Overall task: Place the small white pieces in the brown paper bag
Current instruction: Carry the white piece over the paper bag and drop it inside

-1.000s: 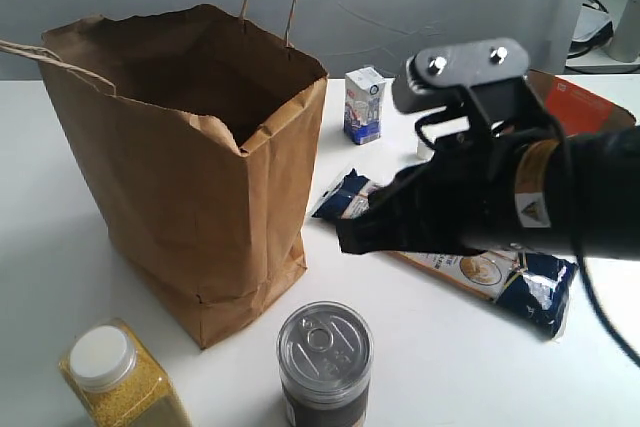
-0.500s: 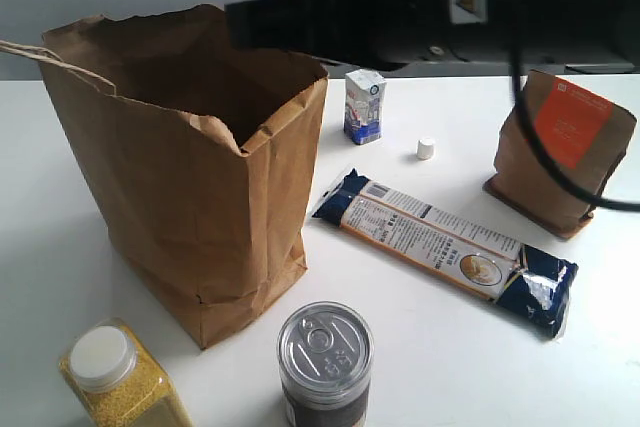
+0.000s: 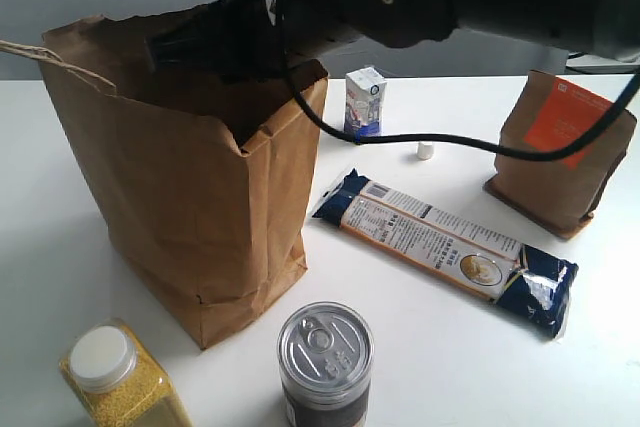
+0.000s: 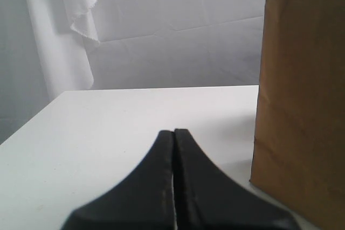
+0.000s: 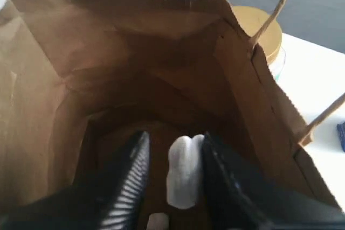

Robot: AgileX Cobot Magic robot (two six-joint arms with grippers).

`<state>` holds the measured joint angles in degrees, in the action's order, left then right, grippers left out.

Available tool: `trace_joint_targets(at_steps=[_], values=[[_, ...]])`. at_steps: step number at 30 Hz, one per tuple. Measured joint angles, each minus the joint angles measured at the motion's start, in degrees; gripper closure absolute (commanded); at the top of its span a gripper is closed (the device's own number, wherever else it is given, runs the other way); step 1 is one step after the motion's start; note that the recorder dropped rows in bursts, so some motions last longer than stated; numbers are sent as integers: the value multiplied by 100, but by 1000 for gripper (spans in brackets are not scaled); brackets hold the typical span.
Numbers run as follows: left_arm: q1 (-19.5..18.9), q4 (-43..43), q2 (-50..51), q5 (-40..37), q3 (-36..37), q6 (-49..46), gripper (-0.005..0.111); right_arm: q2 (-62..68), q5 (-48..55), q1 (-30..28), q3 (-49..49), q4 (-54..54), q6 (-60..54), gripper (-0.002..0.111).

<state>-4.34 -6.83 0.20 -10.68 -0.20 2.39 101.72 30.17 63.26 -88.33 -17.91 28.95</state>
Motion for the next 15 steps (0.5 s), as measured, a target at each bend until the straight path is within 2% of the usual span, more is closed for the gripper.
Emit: trace_joint_targets(at_steps=[3, 11, 15], values=[[0, 0, 0, 0, 0, 0, 107, 69, 75, 0, -10, 45, -32, 52], [0, 0, 0, 0, 0, 0, 107, 69, 100, 0, -35, 60, -43, 52], [0, 0, 0, 0, 0, 0, 107, 69, 112, 0, -45, 63, -137, 37]])
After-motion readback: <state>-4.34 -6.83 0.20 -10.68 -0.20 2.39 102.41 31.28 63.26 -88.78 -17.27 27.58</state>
